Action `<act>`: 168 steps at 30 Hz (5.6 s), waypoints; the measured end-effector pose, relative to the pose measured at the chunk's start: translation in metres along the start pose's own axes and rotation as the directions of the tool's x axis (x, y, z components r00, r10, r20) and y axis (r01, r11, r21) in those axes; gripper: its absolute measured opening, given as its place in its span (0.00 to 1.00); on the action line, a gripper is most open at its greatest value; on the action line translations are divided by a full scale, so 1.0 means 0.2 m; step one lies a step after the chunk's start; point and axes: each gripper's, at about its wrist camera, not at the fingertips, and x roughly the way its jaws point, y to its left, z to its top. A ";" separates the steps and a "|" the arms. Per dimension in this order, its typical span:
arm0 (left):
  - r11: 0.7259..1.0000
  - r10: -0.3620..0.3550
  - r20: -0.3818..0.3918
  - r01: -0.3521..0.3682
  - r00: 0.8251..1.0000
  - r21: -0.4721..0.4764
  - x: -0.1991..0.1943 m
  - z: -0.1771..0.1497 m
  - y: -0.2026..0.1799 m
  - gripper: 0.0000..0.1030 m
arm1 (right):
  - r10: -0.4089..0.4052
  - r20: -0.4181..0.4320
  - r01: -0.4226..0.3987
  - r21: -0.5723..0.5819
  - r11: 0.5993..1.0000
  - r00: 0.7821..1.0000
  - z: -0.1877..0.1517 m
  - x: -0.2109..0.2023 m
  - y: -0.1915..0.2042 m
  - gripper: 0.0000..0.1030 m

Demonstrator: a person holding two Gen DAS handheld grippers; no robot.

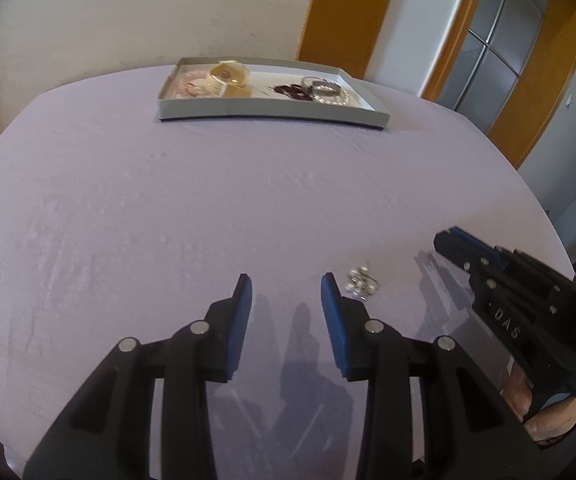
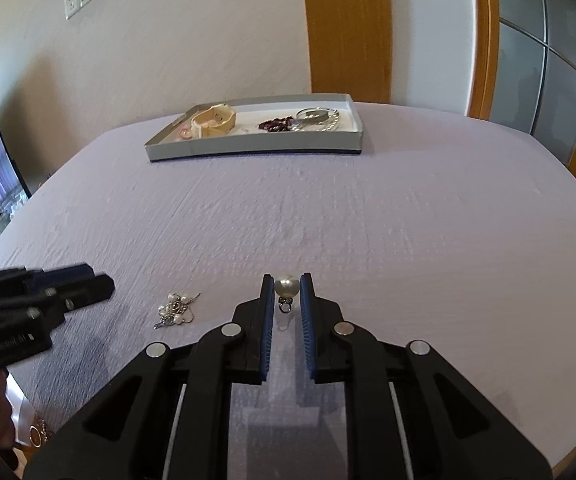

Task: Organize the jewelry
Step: 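Grasp the pearl earrings with the left tool while the right tool holds the pendant, then carry the pendant into the tray and open the right tool while the left carries the earrings, then lower the pearl earrings into the tray and open the left tool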

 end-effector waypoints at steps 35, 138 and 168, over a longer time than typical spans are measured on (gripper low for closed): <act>0.990 0.125 0.068 -0.129 0.990 0.056 0.17 -0.08 -0.43 0.02 | 0.027 0.054 -0.035 0.150 0.988 0.998 0.01 -0.13 -0.26 0.13; 0.992 0.087 0.115 -0.075 0.990 -0.099 0.40 1.21 0.28 0.07 | 0.118 0.101 -0.133 0.159 0.978 0.988 1.12 0.78 -0.19 0.41; 0.981 0.152 0.138 -0.132 0.979 -0.144 0.12 1.07 0.35 0.75 | 0.113 0.119 -0.130 0.148 0.980 0.986 1.08 0.57 -0.17 0.66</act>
